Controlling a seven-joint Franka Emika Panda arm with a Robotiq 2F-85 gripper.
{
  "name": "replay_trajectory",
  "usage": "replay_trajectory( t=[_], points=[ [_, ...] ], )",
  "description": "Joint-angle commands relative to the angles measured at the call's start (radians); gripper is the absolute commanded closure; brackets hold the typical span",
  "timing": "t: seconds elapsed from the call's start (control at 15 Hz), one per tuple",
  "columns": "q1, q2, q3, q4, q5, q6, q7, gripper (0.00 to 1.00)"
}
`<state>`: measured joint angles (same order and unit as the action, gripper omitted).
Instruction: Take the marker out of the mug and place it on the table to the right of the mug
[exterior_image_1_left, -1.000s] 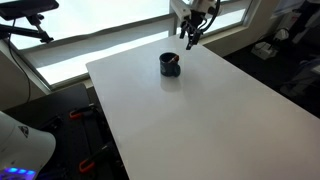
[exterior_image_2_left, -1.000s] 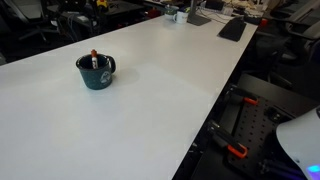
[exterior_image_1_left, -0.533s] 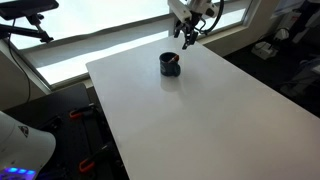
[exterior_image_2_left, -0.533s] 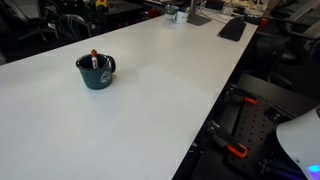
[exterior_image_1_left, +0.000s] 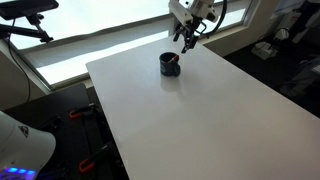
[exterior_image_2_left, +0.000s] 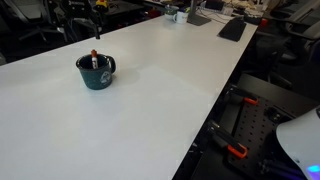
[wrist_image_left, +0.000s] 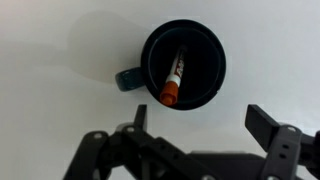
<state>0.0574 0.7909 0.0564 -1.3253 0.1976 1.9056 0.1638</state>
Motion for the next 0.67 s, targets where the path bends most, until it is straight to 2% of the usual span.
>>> replay_trajectory(
  t=[0.0, 0.6],
  points=[
    [0.004, 0.028, -0.018, 0.037, -0.011, -0.033, 0.036, 0.00],
    [0.028, 0.055, -0.039, 0.029, -0.050, -0.010, 0.078, 0.00]
  ],
)
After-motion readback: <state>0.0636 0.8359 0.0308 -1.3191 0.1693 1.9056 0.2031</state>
